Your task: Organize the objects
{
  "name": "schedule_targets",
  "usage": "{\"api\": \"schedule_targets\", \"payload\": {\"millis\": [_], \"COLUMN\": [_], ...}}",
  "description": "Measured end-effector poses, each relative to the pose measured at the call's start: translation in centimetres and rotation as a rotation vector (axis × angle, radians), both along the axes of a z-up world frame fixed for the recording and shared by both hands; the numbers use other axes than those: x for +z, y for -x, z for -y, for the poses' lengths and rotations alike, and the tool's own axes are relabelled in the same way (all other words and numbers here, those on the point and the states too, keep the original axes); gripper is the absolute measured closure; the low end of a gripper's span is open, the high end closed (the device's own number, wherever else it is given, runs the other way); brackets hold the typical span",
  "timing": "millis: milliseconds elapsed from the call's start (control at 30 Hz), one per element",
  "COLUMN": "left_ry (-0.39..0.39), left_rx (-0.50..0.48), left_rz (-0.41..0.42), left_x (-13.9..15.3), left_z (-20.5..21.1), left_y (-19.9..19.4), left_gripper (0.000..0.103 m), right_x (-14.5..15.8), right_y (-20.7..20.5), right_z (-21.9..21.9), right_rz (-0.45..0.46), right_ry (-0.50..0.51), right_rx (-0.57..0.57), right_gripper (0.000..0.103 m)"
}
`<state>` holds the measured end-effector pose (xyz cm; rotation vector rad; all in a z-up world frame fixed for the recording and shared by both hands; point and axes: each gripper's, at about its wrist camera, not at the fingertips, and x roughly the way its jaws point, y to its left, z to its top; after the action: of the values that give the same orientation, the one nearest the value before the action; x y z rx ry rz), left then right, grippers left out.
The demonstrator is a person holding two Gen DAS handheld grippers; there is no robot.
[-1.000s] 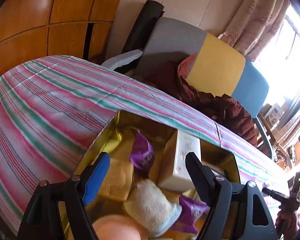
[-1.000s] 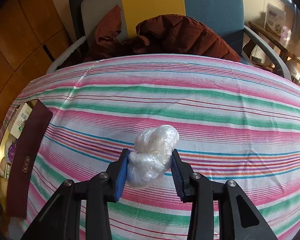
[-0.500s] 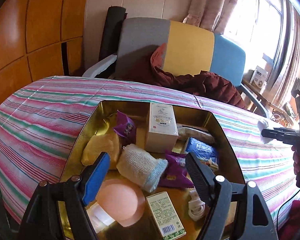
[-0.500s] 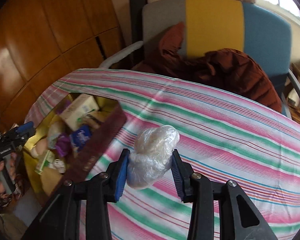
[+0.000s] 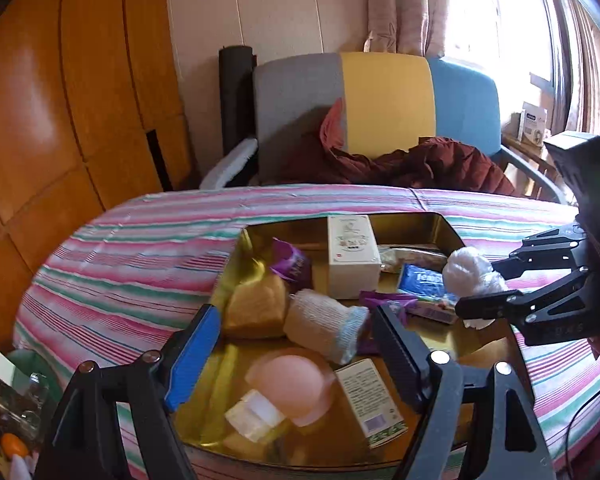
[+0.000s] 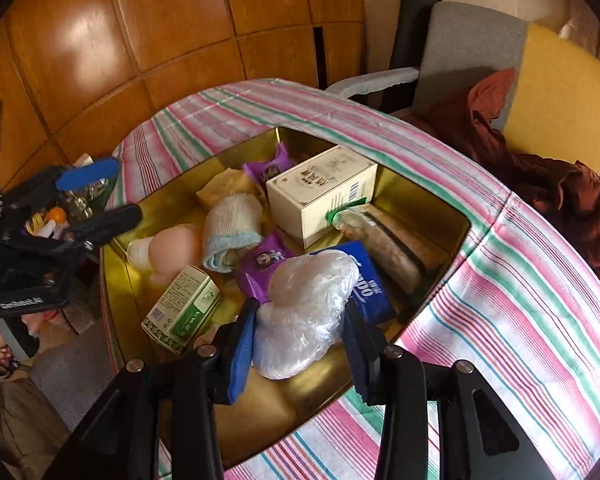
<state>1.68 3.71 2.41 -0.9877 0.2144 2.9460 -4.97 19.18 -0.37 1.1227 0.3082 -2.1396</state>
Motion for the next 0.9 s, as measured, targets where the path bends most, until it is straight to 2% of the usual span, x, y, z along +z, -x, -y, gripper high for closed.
{"api": "schedule_targets", "payload": {"millis": [67,133,167,200,333,400,533,600,800,900], "left_ry": [0.029,0.045,0.046,0.042,-0.035,-0.07,-0.077,-0.097,-0.098,-0.084], "left_rx": [0.0,-0.003,-0.004,0.0,0.024,0.028,0.073,0.089,0.121,0.14], "left_rz": [-0.023,-0.025,-0.016,-0.001,0.093,0.141,0.222,0.223,0.212,0.191], "left_x": [0.2,0.2,0.1,0.0,-0.9,-1.3,-1.8,-1.8,-1.3,-0.7], "left_z": [0.1,0.2,0.3,0.4,1.1,1.3,1.8,2.3,3.6,4.1], "left_y": [-0.5,-0.8,-0.9,-1.0,-0.8,-0.5,0.1,0.0,-0.7,-1.2], "left_gripper": [0.024,0.024,0.024,0.024,0.024,0.024,0.024,0.024,0.024,0.024], "right_x": [-0.7,-1.1,-1.2,-1.1,-0.7,-0.6,-0.8,-0.9,-0.1,0.6], "right_y": [0.1,0.0,-0.1,-0.3,-1.4,-1.6,-2.6,-2.8,-3.9,-4.6], "right_z": [0.5,0.6,0.5,0.5,0.0,0.2,0.7,1.1,2.3,2.9], "right_rz": [0.025,0.037,0.038,0.032,0.025,0.026,0.032,0.031,0.019,-0.016], "right_ry": [-0.003,-0.009,-0.01,-0.007,0.047,0.037,-0.006,-0.02,-0.007,-0.044], "right_rx": [0.012,0.004,-0.001,-0.009,-0.085,-0.144,-0.245,-0.282,-0.337,-0.388], "right_gripper": [0.057,0.043,0.03,0.026,0.026,0.026,0.021,0.012,0.001,0.0]}}
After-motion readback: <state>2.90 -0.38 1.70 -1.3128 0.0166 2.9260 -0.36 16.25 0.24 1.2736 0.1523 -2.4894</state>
